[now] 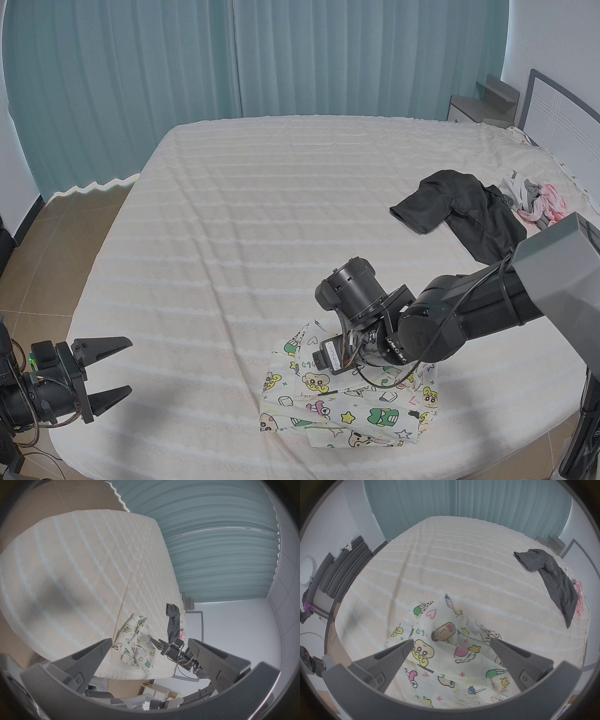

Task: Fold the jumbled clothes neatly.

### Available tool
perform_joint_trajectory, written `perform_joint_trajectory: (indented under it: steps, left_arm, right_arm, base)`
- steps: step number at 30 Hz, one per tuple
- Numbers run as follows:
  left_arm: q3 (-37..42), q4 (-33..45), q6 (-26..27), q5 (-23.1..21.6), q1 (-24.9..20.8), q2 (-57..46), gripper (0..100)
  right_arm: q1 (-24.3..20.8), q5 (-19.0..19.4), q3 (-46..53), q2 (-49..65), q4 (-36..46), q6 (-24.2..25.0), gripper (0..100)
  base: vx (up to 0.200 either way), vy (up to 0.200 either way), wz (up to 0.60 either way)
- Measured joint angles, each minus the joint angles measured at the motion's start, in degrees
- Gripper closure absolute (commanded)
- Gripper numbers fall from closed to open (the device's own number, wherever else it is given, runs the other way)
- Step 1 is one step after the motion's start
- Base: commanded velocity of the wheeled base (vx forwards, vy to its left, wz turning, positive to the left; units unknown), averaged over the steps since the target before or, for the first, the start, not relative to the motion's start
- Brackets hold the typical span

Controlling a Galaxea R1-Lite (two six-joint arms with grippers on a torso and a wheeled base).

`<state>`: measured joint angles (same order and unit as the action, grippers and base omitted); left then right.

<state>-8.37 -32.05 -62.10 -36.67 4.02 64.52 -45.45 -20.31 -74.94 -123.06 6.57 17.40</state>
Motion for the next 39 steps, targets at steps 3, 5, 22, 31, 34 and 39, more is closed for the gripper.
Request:
perform_joint_trajectory:
  steps: [3,5,22,31,34,39]
  left_arm:
    - [0.04,-0.60,-0.02,-0.80,0.79,0.41,0]
    - [0.13,-0.57,0.02,-1.16,1.24,0.60,0]
    - [0.20,-0.62,0.05,-1.29,1.84,1.21,0]
    - [0.24,-0.55,0.16,-1.29,1.84,1.38,0]
    - [0.28,-0.55,0.16,-1.26,1.84,1.38,0]
    - [0.28,-0.51,0.16,-1.23,1.90,1.38,0]
  right_arm:
    - [-0.35,0.00,-0.52,-0.78,0.02,-0.05,0]
    - [-0.46,0.00,-0.72,-1.13,0.07,-0.07,0]
    - [-1.96,-0.87,-3.18,-4.04,0.02,-0.18,0]
    - [-1.84,-7.30,-3.84,-6.66,0.62,-1.85,0]
    - [-1.82,-8.53,-3.84,-7.50,0.76,-2.65,0]
    - [-1.68,-8.75,-3.67,-8.52,3.04,-2.90,0]
  base:
    - [0.000,0.067,0.00]
    - [0.000,0.200,0.00]
    - [0.000,0.106,0.00]
    - [0.000,0.000,0.00]
    - [0.000,0.000,0.00]
    - [0.000,0.000,0.00]
